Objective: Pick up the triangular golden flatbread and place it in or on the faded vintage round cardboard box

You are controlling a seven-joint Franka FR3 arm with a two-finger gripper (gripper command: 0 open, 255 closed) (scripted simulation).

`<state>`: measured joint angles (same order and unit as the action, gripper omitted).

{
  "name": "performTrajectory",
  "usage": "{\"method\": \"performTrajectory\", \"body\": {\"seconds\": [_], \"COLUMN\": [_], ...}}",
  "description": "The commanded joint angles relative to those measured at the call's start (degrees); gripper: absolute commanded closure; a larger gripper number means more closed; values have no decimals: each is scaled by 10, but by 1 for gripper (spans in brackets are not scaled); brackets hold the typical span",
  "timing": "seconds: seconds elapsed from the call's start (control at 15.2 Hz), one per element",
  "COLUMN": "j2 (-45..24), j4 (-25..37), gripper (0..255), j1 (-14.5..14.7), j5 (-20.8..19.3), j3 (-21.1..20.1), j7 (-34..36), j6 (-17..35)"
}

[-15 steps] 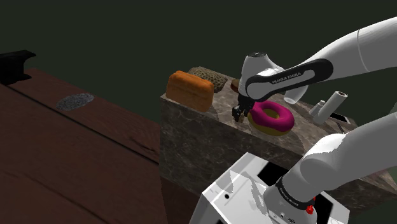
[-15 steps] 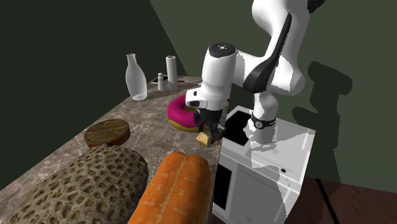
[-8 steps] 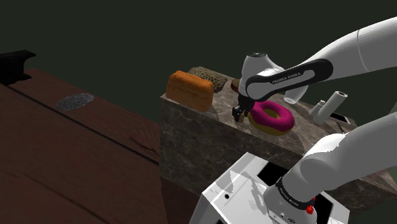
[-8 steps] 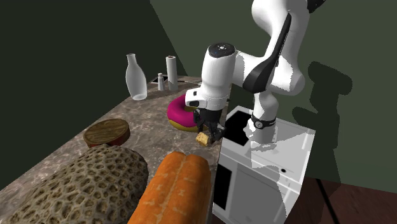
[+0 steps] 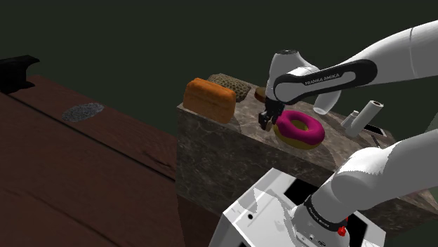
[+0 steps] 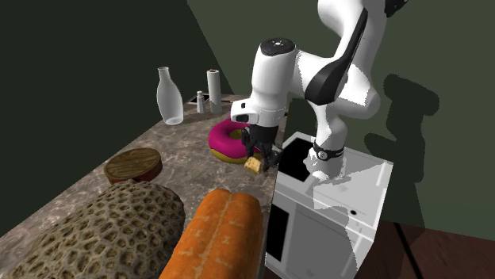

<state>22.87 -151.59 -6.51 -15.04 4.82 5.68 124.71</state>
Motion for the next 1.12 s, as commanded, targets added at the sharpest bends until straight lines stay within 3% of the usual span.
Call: {"method": "performTrajectory", "body": {"seconds": [0.0, 1.06], "j2": [12, 46], "j4": [7, 100], "gripper": [255, 255], "j1": [1, 1], "j5": [3, 14], "j3": [-1, 2], "j7": [-3, -37], "j6": [-19, -143]}}
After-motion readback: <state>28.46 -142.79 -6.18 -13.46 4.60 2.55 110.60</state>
